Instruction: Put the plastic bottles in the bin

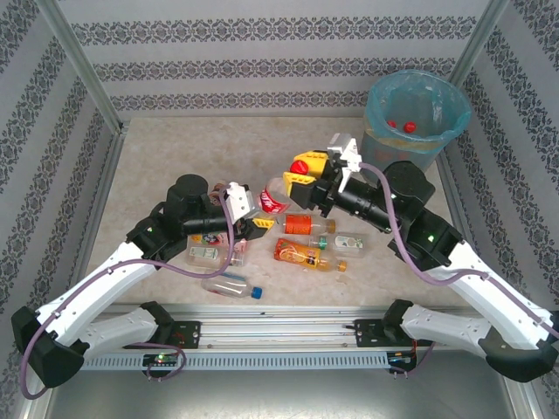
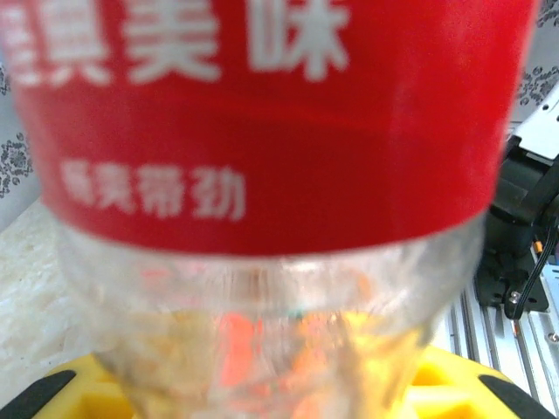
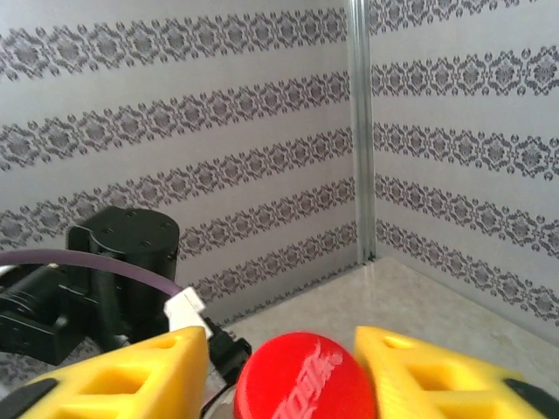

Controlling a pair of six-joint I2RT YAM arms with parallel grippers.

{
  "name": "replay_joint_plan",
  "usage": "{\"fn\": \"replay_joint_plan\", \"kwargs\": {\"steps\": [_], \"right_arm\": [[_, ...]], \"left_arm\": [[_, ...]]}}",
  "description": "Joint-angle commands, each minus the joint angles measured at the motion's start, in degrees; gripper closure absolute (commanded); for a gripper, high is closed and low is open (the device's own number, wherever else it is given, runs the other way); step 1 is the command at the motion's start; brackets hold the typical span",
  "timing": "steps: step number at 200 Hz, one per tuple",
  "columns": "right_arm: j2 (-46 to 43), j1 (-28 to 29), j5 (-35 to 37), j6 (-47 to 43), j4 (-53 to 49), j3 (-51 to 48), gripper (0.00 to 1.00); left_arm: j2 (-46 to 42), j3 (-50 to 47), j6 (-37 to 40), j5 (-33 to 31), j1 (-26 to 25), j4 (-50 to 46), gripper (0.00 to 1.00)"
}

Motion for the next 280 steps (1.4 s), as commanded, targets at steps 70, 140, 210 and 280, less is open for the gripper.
{"fn": "replay_joint_plan", "kwargs": {"steps": [70, 140, 210, 280], "right_arm": [[-0.18, 0.53, 4.22, -1.73, -5.48, 2.74, 0.82], [0.73, -1.65, 22.3, -8.37, -9.66, 9.83, 1.0], [15.17, -18.64, 42.46, -25.91, -13.4, 34.21, 1.0], [28.59, -40.57, 44.73, -23.92, -12.6, 35.45, 1.0]], "left_arm": [[-0.43, 1.35, 2.54, -1.75, -0.32, -1.92, 0.7], [-6.94, -5.62, -2.02, -9.5, -0.32, 13.05, 0.0], [10.29, 13.61, -16.79, -3.48, -0.32, 15.71, 0.0], [25.99, 37.23, -12.21, -1.12, -0.32, 2.1, 0.0]]}}
